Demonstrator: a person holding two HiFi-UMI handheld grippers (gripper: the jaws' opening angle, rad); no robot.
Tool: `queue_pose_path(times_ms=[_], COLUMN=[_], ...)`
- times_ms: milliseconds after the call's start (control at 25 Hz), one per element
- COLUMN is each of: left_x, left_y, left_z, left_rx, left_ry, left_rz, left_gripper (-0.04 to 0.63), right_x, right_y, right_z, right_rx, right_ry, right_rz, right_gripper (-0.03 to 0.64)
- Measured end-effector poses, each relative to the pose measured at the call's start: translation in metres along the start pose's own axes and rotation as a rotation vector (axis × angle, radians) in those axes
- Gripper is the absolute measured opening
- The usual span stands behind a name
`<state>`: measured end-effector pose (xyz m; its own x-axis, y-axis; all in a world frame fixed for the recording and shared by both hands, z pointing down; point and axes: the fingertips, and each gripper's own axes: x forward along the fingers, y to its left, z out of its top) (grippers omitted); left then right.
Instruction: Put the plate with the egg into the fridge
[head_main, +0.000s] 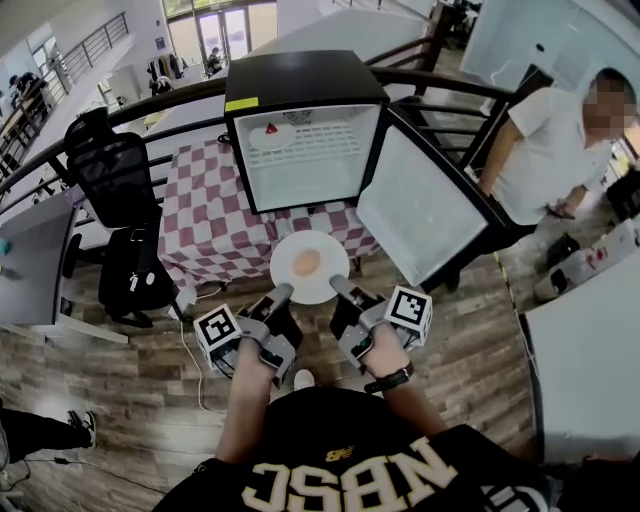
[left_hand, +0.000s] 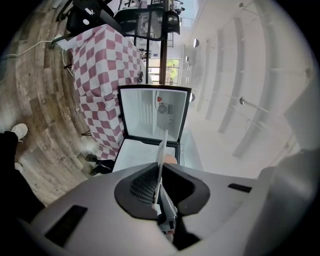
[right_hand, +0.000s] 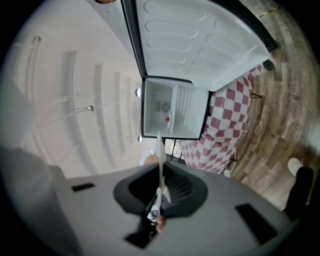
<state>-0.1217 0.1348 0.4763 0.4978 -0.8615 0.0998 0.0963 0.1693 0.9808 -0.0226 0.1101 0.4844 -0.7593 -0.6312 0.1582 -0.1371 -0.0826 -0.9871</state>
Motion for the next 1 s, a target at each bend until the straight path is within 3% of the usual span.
queue_pose_path(times_ms=[200, 640, 1000], left_x=[0.004, 0.042, 0.133], left_y=[0.001, 0.036, 0.023], left_z=[0.016, 0.039, 0.075], left_rx=[0.016, -0.086, -0.052], left_ry=[0.036, 0.06, 0.034], left_rz=[0.002, 0.089, 0.124], left_gripper=[0.041, 0.041, 0.041], right_x=[0.015, 0.04, 0.098], right_y=[0.003, -0.033, -0.035], right_z=[0.0, 0.027, 0.112], right_rx=[-0.11, 0.015, 0.09], right_ry=[-0.039, -0.06, -0.033], right_rz=[-0.016, -0.101, -0.075], right_gripper=[0.031, 0.031, 0.031])
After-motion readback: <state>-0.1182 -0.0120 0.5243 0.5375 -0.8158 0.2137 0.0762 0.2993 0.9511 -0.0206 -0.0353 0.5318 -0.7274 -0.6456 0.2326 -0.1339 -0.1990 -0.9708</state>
